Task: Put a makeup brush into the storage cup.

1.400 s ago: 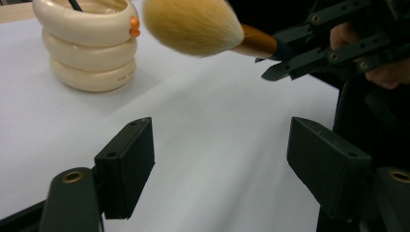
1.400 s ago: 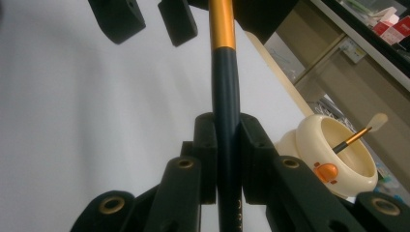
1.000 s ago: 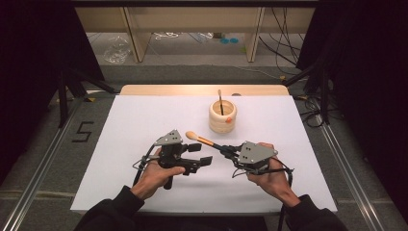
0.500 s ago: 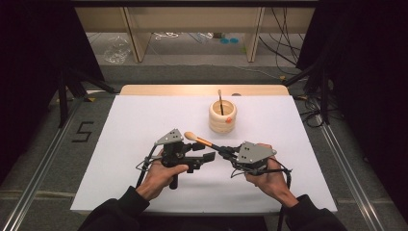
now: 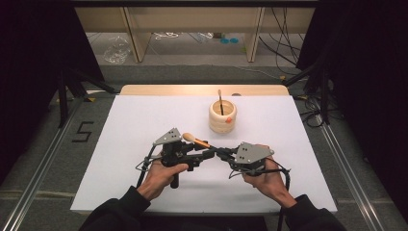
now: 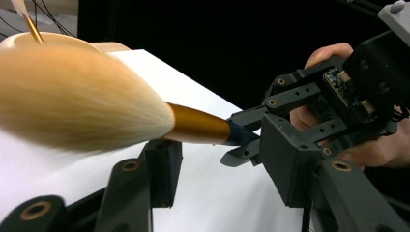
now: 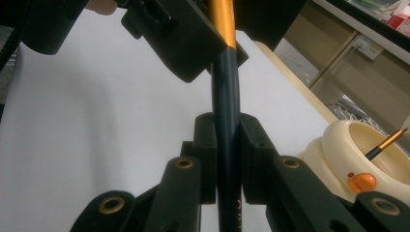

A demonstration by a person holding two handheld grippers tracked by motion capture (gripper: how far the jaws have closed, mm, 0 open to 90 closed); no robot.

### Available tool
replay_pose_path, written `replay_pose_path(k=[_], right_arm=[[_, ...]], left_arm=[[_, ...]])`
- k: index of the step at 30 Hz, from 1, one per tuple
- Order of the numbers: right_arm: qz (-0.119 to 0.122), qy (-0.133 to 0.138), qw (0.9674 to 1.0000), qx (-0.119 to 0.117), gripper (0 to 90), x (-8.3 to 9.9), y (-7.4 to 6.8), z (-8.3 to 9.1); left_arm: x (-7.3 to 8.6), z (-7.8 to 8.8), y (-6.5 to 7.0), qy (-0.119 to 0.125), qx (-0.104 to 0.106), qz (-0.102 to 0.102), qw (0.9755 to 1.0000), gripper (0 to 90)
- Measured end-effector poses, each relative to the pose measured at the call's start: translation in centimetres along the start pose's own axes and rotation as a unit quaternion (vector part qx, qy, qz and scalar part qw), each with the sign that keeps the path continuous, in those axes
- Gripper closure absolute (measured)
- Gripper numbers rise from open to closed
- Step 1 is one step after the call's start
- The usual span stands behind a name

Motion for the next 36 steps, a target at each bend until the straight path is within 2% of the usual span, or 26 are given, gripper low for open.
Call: replay_pose_path(k=[2, 3, 7, 10, 11, 13, 23, 28, 32, 33, 34, 36], right_arm=[[-0.001, -0.001, 1.0, 0.0, 79.9, 0.0, 0.0, -0.1], [-0.004, -0.002, 1.0, -0.002, 79.9, 0.1, 0.0, -0.1], [-0.01, -0.002, 0.9999, -0.004, 79.9, 0.1, 0.0, -0.2], [-0.01, -0.003, 0.9999, -0.005, 79.9, 0.1, -0.1, -0.3], [-0.009, -0.002, 0.9999, -0.006, 79.9, 0.1, -0.1, -0.4], [-0.011, -0.003, 0.9999, -0.01, 79.9, 0.1, -0.2, -0.4], [-0.014, 0.0, 0.9998, -0.012, 79.9, 0.2, -0.4, -0.7], [-0.023, 0.002, 0.9996, -0.016, 79.9, 0.2, -0.5, -0.9], [-0.027, 0.001, 0.9994, -0.021, 79.8, 0.2, -0.6, -0.9], [-0.028, 0.0, 0.9994, -0.021, 79.8, 0.3, -0.6, -1.0], [-0.033, -0.002, 0.9992, -0.023, 79.7, 0.3, -0.6, -1.0], [-0.034, -0.009, 0.9991, -0.025, 79.5, 0.4, -0.7, -1.2]], left_arm=[[0.0, 0.0, 0.1, 0.004, -0.003, 0.002, 1.0, 54.2], [0.0, 0.0, 0.0, 0.006, 0.003, -0.008, 0.9999, 55.4], [0.0, 0.0, 0.0, 0.011, 0.0, 0.005, 0.9999, 60.4], [0.0, -0.1, 0.1, 0.017, 0.002, 0.006, 0.9998, 63.8], [-0.1, -0.1, 0.1, 0.019, 0.009, -0.003, 0.9998, 65.0], [-0.1, -0.1, 0.2, 0.022, 0.009, 0.006, 0.9997, 67.2], [-0.2, -0.1, 0.4, 0.03, 0.02, 0.005, 0.9993, 76.0], [-0.2, -0.1, 0.4, 0.031, 0.023, -0.011, 0.9992, 76.8], [-0.2, -0.1, 0.6, 0.026, 0.015, -0.009, 0.9995, 76.9], [-0.2, -0.1, 0.6, 0.021, 0.016, -0.014, 0.9996, 77.0], [-0.2, -0.2, 0.6, 0.017, 0.017, -0.031, 0.9992, 77.0], [-0.2, -0.2, 0.8, 0.003, 0.012, -0.048, 0.9988, 77.1]])
Point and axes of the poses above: each handheld gripper's, and its own axes: z roughly backward along the jaws, x roughly out of its underside, y roughly to its right, the point moved 3 cm from there along -z, roughly forward along the jaws, and after that the axes turned 8 degrees about -z, right-handed, at the moved point
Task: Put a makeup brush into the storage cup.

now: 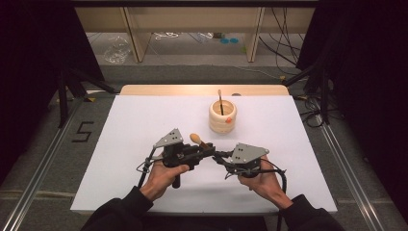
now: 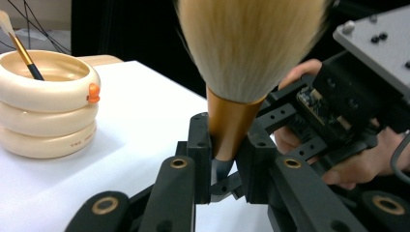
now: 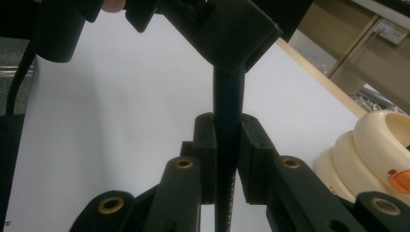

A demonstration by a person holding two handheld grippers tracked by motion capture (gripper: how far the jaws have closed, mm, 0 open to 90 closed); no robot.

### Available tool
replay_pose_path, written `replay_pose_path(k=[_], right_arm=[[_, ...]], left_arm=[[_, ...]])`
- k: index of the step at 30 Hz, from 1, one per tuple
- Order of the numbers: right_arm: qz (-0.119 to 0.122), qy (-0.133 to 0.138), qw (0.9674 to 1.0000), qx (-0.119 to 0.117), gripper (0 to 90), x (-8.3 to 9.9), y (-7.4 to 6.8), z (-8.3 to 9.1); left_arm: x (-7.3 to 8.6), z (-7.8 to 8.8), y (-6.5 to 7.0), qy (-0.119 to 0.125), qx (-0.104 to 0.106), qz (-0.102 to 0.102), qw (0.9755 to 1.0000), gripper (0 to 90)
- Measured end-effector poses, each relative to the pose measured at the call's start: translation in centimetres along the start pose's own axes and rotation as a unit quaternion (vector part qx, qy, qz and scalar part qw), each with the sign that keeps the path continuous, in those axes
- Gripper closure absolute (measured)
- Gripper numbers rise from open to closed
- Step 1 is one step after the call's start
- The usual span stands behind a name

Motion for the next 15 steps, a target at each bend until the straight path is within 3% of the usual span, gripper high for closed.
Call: replay_pose_path(k=[3, 7, 15], right_arm=[[-0.006, -0.006, 1.0, -0.003, 78.7, 0.12, 0.04, -0.14], [-0.01, -0.009, 0.9999, -0.007, 76.7, 0.05, -0.17, -0.15], [-0.011, -0.007, 0.9999, -0.009, 77.9, -0.08, -0.32, -0.09]], left_arm=[[-0.02, -0.07, 0.25, -0.015, -0.008, 0.001, 0.9999, 77.1], [0.06, -0.27, 0.44, -0.034, -0.011, -0.014, 0.9993, 77.1], [0.21, -0.51, 0.4, -0.05, -0.015, -0.018, 0.9985, 77.1]])
Point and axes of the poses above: each handheld gripper's, and its own axes: z roughly backward along the jaws, x roughly out of its underside, y roughly to its right, the point moved 3 cm from there along -z, roughly forward along the jaws, and after that the axes turned 8 degrees about -z, right-handed, at the moved point
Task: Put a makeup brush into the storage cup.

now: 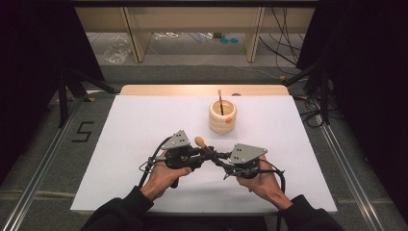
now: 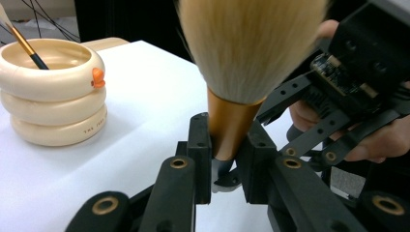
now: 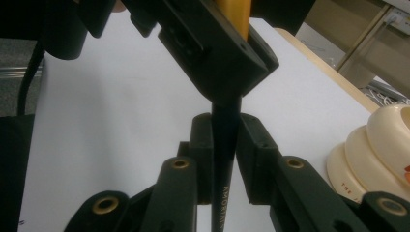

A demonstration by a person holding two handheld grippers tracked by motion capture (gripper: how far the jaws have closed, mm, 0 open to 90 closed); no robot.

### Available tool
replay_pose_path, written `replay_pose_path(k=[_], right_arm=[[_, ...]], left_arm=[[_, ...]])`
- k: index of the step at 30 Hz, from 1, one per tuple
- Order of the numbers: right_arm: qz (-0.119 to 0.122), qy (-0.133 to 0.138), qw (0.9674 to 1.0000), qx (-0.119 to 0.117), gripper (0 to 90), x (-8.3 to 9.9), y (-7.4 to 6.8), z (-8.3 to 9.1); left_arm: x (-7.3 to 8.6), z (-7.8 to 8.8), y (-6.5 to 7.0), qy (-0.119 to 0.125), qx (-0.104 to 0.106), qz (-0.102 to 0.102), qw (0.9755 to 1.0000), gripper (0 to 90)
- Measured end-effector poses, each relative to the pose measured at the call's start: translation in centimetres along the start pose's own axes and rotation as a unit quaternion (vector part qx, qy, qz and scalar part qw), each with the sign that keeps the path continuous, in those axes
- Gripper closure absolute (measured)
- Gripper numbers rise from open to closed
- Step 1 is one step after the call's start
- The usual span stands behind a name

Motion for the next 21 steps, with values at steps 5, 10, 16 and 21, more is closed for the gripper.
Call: replay_pose_path(k=[5, 10, 16, 21], right_arm=[[-0.009, 0.006, 0.9999, -0.005, 78.3, -0.04, -0.01, -0.04], [-0.023, 0.01, 0.9996, -0.013, 78.3, 0.01, 0.02, -0.05], [-0.029, 0.012, 0.9994, -0.014, 78.3, -0.01, 0.04, -0.05], [-0.036, 0.013, 0.999, -0.021, 78.6, 0.04, 0.1, -0.08]], left_arm=[[-0.15, 0.02, -0.01, 0.004, 0.0, 0.0, 1.0, 77.1], [-0.2, -0.03, 0.04, 0.005, 0.001, -0.001, 1.0, 77.1], [-0.27, -0.03, 0.06, 0.007, 0.001, 0.001, 1.0, 77.1], [-0.25, -0.05, 0.09, 0.007, 0.001, 0.0, 1.0, 77.1]])
Point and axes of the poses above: each handheld gripper's, and its own axes: z roughly backward along the jaws, x roughly out of its underside, y roughly to its right, the point moved 3 cm from there along -z, roughly forward along the jaws, and after that the axes turned 8 degrees about -z, right-handed, at the moved point
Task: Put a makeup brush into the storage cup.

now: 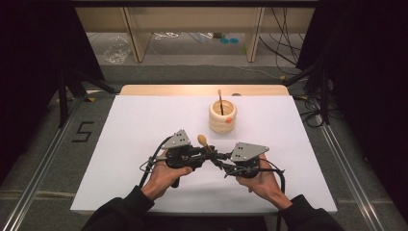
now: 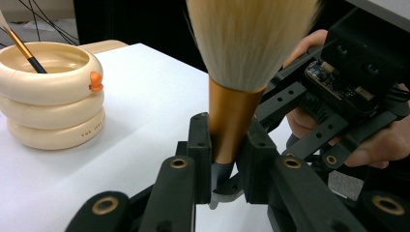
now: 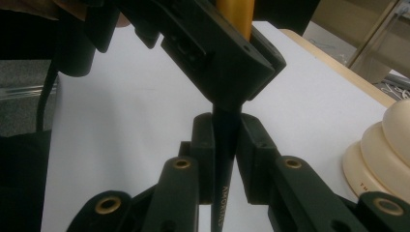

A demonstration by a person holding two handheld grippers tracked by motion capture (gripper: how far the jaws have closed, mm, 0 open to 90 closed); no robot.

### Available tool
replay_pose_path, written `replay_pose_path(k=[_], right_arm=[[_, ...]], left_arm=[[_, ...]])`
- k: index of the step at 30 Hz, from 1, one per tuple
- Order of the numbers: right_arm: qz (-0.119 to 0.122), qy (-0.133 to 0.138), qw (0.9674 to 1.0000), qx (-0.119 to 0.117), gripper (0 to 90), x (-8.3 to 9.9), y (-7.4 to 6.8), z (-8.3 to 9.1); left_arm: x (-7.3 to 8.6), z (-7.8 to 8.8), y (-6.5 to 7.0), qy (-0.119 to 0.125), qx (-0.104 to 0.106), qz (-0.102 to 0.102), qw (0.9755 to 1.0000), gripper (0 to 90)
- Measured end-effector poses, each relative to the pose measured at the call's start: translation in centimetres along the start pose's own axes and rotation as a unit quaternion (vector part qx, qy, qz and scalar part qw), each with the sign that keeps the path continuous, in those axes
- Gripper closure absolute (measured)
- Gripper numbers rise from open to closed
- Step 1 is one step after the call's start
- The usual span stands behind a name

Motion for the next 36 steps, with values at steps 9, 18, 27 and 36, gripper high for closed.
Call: replay_pose_path(k=[9, 18, 27, 36], right_arm=[[-0.006, -0.002, 1.0, -0.002, 78.5, 0.02, 0.0, -0.07], [-0.015, 0.003, 0.9999, -0.004, 77.3, -0.06, 0.03, -0.15], [-0.011, 0.002, 0.9999, -0.003, 78.3, -0.04, 0.05, -0.13], [-0.017, 0.009, 0.9998, -0.005, 78.7, -0.06, 0.1, -0.07]], left_arm=[[0.03, 0.04, -0.06, -0.006, 0.0, 0.003, 1.0, 77.2], [0.09, -0.12, 0.0, -0.011, 0.0, 0.007, 0.9999, 77.2], [0.05, -0.14, -0.07, -0.009, 0.0, 0.008, 0.9999, 77.1], [-0.08, -0.06, -0.21, -0.001, 0.006, 0.025, 0.9997, 75.8]])
Point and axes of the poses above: each handheld gripper's, and its own axes: z roughly backward along the jaws, x roughly out of its underside, y roughly to its right, the point moved 3 cm from there along -z, roughly forward along the jaws, and after that the axes turned 8 degrees about -z, right-handed, at the moved point
